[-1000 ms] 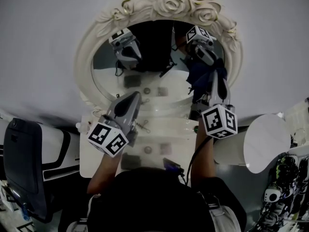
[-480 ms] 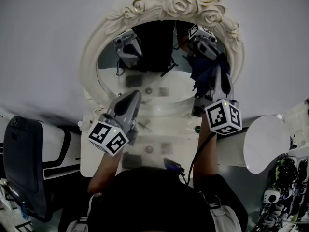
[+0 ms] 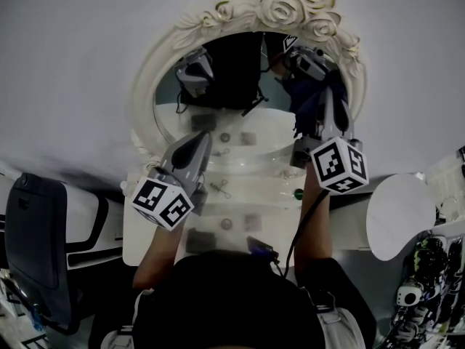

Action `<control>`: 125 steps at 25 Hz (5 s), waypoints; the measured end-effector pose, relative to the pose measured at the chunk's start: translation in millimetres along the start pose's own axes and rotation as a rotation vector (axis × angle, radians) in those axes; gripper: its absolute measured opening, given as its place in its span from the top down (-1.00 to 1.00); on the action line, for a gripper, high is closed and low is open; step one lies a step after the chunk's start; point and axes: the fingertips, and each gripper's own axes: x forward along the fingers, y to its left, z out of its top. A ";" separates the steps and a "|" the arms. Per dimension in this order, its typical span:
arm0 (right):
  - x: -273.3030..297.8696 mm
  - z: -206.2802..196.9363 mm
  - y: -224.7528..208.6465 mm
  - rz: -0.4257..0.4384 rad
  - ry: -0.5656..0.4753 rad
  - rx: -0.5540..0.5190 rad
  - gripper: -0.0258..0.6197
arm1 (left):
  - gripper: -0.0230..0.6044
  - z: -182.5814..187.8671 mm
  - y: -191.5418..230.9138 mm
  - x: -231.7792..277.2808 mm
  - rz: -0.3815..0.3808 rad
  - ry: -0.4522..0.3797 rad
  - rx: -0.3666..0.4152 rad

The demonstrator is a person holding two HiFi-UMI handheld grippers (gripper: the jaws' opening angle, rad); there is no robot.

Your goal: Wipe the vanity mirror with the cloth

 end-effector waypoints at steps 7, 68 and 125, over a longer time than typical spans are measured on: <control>7.3 10.6 14.0 0.002 -0.002 -0.014 0.80 | 0.92 6.4 1.6 -5.5 -0.012 -0.006 0.005; 47.6 -10.3 248.1 0.307 -0.035 -0.209 0.79 | 0.92 39.8 60.3 -78.1 0.061 -0.060 -0.041; -45.0 -312.2 299.4 0.621 0.299 -0.202 0.80 | 0.92 18.6 109.6 -106.4 0.191 -0.008 -0.055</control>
